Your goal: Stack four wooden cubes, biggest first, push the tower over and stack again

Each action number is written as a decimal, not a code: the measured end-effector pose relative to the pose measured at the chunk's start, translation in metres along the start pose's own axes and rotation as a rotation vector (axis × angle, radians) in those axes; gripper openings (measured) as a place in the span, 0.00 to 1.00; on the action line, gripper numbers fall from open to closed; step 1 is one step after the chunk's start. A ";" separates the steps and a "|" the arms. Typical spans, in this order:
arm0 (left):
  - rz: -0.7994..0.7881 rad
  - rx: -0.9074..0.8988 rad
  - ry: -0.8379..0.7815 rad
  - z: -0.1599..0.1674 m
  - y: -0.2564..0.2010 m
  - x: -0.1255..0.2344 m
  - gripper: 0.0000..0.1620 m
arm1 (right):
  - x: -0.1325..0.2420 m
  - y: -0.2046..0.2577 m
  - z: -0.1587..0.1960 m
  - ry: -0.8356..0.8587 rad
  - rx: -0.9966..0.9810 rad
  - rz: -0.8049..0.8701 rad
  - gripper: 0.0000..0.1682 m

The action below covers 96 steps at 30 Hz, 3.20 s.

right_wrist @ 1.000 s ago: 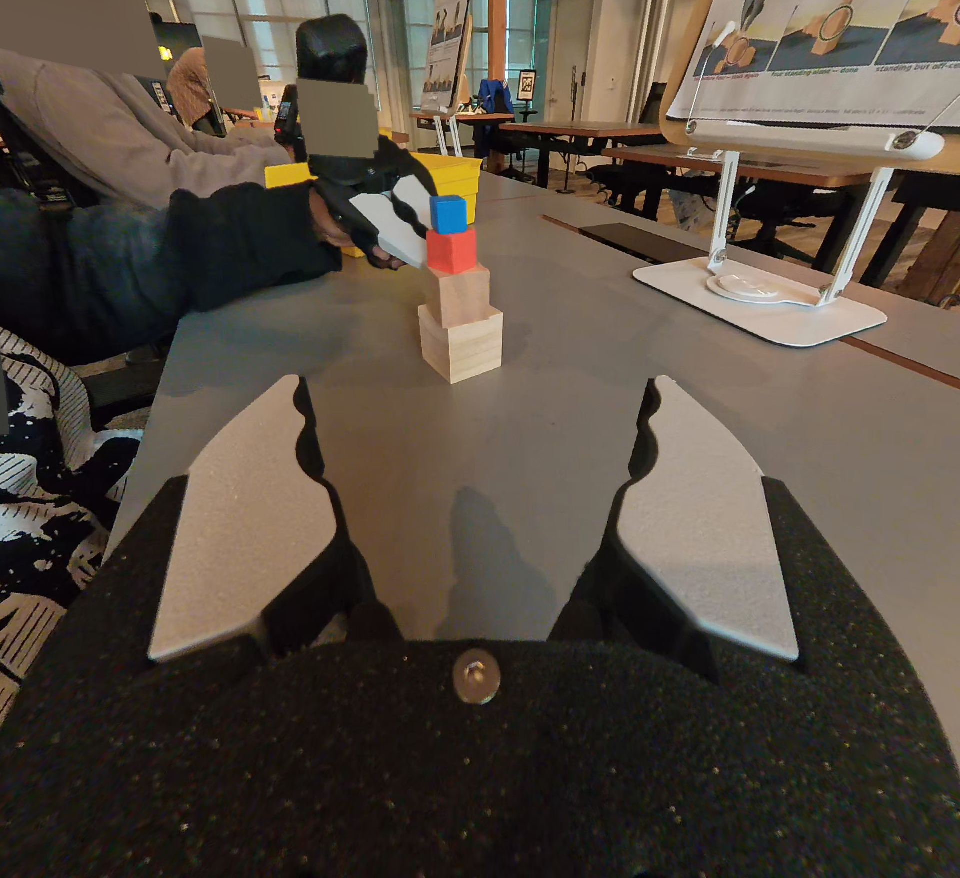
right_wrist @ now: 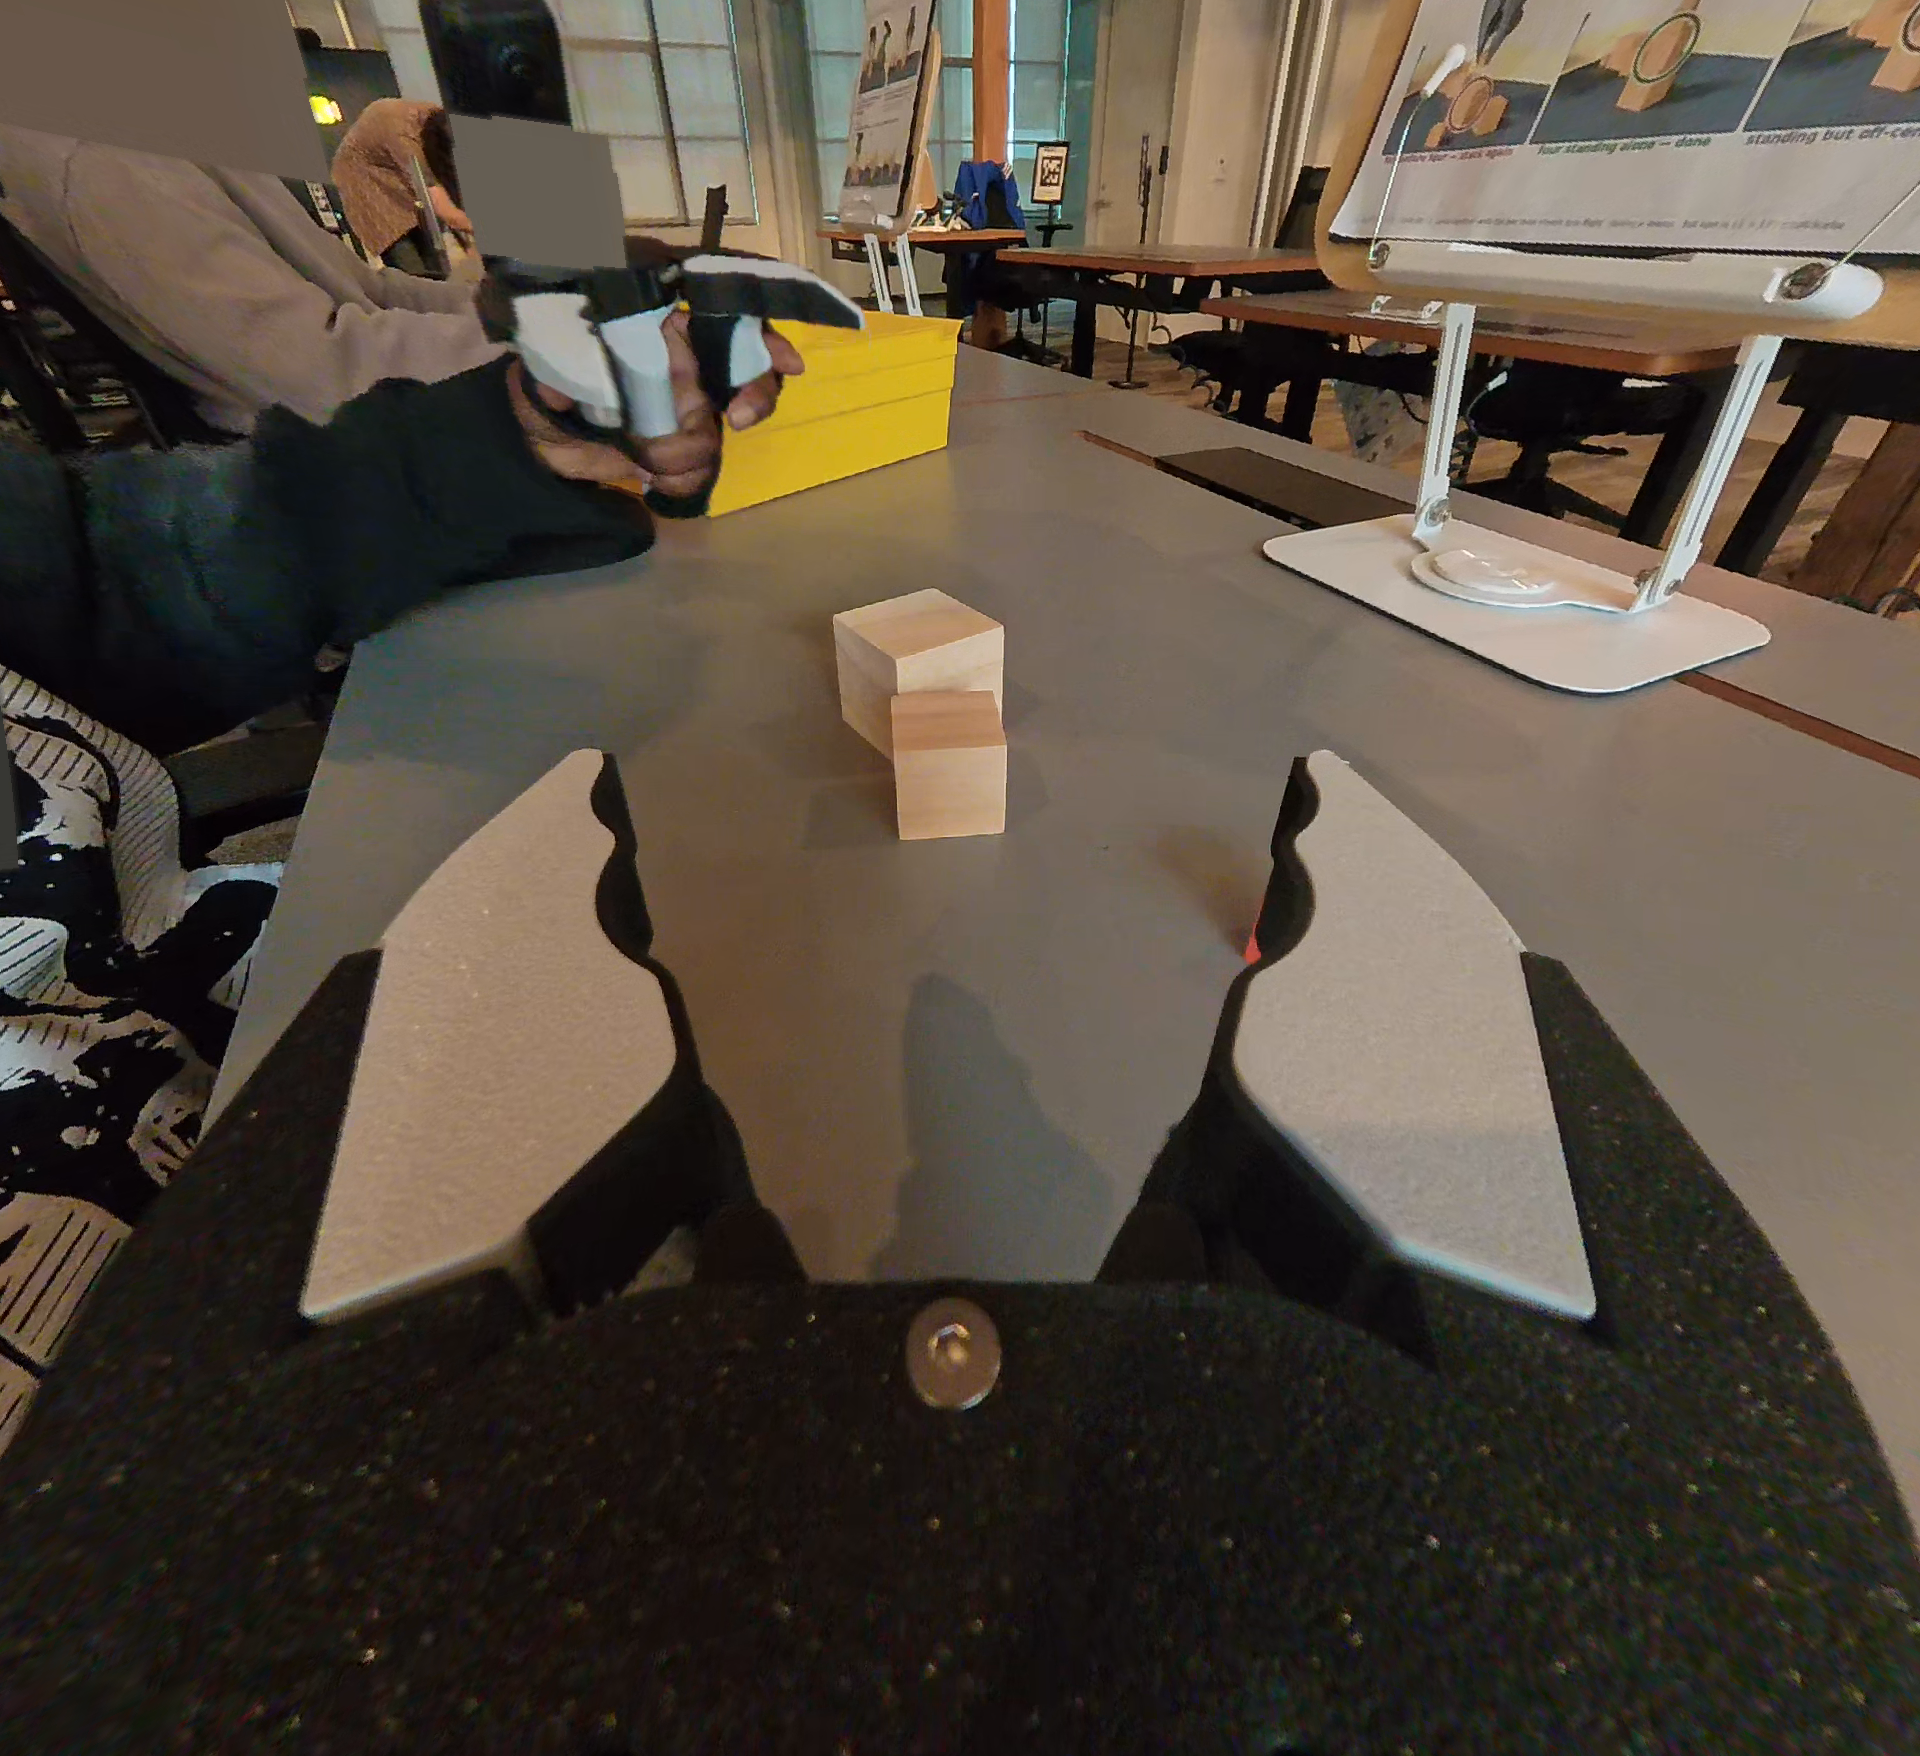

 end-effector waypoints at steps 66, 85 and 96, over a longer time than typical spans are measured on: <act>-0.010 0.128 -0.094 0.049 -0.003 0.104 0.70 | -0.219 0.003 0.038 1.226 0.462 -0.430 0.59; 0.000 0.114 -0.080 0.049 -0.006 0.103 0.70 | -0.186 0.068 0.029 1.332 0.465 -0.330 0.35; -0.009 0.115 -0.091 0.048 -0.005 0.105 0.70 | -0.174 0.065 0.050 1.351 0.424 -0.323 0.35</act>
Point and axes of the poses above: each gripper's, where its closed fingertips meet, x back along the fingers, z out of its underside, y = z × x across the jaws, the point moved 5 cm from there along x, back along the fingers, and after that the axes turned 3 degrees about -y, right-handed, at the moved point
